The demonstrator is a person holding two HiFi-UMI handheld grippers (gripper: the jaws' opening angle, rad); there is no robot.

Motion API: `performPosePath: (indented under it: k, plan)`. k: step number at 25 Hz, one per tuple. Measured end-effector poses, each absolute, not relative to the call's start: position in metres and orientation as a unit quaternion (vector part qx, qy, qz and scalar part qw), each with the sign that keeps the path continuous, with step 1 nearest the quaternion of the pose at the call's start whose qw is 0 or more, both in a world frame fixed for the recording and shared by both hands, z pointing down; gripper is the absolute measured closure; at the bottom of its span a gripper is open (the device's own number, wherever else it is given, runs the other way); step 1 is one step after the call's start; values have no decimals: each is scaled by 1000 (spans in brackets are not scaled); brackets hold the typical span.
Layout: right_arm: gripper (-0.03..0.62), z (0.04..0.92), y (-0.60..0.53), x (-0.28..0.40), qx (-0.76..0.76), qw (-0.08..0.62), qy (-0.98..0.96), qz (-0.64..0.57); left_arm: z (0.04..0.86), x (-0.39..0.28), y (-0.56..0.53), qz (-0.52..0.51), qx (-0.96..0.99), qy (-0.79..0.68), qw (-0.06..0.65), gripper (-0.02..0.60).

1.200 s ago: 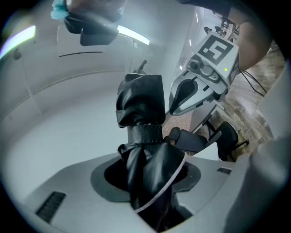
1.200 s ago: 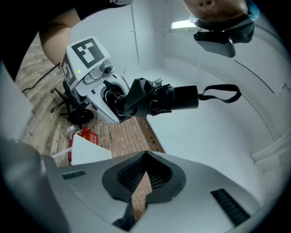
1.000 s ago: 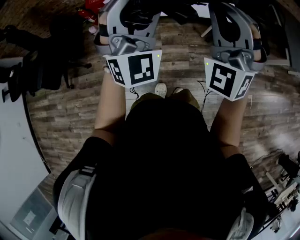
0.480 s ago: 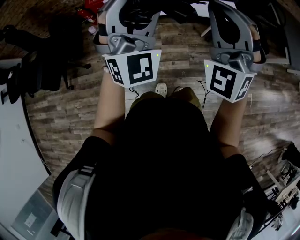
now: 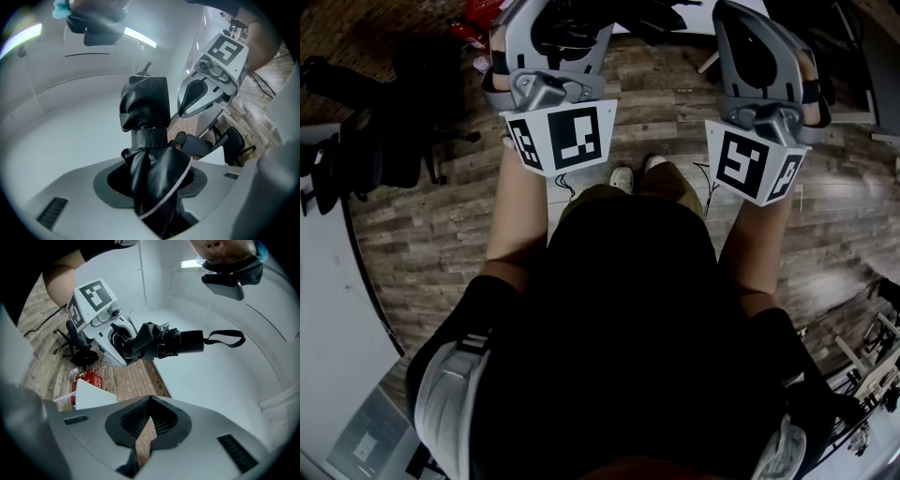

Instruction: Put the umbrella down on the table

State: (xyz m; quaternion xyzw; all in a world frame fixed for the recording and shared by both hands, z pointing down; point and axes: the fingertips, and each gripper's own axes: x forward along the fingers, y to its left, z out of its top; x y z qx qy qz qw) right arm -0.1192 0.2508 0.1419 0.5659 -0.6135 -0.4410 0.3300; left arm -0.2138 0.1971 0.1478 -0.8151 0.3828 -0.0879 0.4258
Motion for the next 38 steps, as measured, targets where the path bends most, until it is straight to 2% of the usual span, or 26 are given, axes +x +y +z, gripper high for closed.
performPosePath:
  k: [22,38]
  plan:
    - [566,153,202,-93,575,335,-601,-442,157,-191,148,-106,-811,374,438,371]
    - [565,149,102,-56,551,328,-619,-454,157,-152,56,-115,-804,398,427,371]
